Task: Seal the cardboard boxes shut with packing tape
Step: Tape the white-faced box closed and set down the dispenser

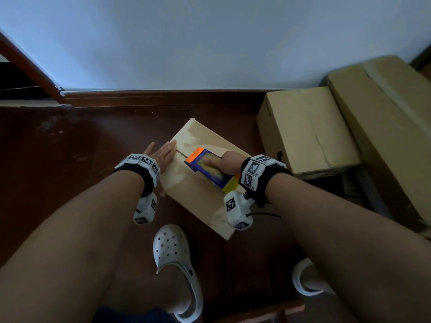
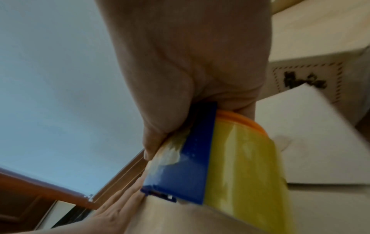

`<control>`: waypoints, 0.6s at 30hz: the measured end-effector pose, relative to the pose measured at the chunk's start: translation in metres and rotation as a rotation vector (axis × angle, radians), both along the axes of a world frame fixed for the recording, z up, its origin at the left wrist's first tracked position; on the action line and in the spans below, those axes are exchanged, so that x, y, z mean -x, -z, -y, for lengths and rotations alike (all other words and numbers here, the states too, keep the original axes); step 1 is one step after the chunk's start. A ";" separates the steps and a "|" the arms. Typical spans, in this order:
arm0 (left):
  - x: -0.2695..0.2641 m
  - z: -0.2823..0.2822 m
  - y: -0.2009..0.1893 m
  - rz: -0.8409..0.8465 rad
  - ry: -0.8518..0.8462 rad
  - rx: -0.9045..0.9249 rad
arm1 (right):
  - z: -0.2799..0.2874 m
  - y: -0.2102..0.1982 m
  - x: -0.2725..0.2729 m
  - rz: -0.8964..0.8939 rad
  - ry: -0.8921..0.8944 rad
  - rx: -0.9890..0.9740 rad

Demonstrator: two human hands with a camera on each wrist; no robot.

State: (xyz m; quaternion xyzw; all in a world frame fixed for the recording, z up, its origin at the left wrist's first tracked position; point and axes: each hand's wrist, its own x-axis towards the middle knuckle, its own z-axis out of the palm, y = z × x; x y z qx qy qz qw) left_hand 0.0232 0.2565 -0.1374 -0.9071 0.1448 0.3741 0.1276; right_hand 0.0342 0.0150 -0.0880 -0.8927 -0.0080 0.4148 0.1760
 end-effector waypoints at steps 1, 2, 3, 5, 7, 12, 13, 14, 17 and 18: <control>-0.001 -0.001 0.001 0.002 -0.006 0.001 | 0.011 0.000 0.005 -0.014 -0.026 0.030; -0.001 -0.001 0.002 0.005 -0.008 -0.004 | 0.022 -0.001 0.009 -0.024 -0.046 0.057; -0.002 0.000 0.001 0.003 -0.008 -0.011 | 0.033 -0.001 0.013 -0.032 -0.054 0.076; -0.002 0.002 -0.002 -0.004 -0.002 -0.022 | 0.051 -0.007 0.021 -0.036 -0.048 0.075; 0.000 0.004 -0.005 -0.003 -0.004 -0.023 | 0.063 -0.014 0.028 -0.021 -0.037 0.074; 0.001 0.006 -0.001 0.001 -0.014 -0.023 | 0.101 -0.014 0.049 -0.073 -0.070 0.200; 0.001 0.007 -0.001 0.002 -0.009 -0.030 | 0.104 -0.012 0.052 -0.085 -0.069 0.207; 0.000 0.008 0.000 0.002 -0.004 -0.032 | 0.104 -0.010 0.054 -0.090 -0.064 0.208; 0.003 0.013 -0.001 0.027 0.015 -0.054 | 0.095 -0.008 0.055 -0.073 -0.047 0.229; 0.004 0.013 -0.001 0.035 0.019 -0.059 | 0.092 -0.008 0.056 -0.063 -0.044 0.231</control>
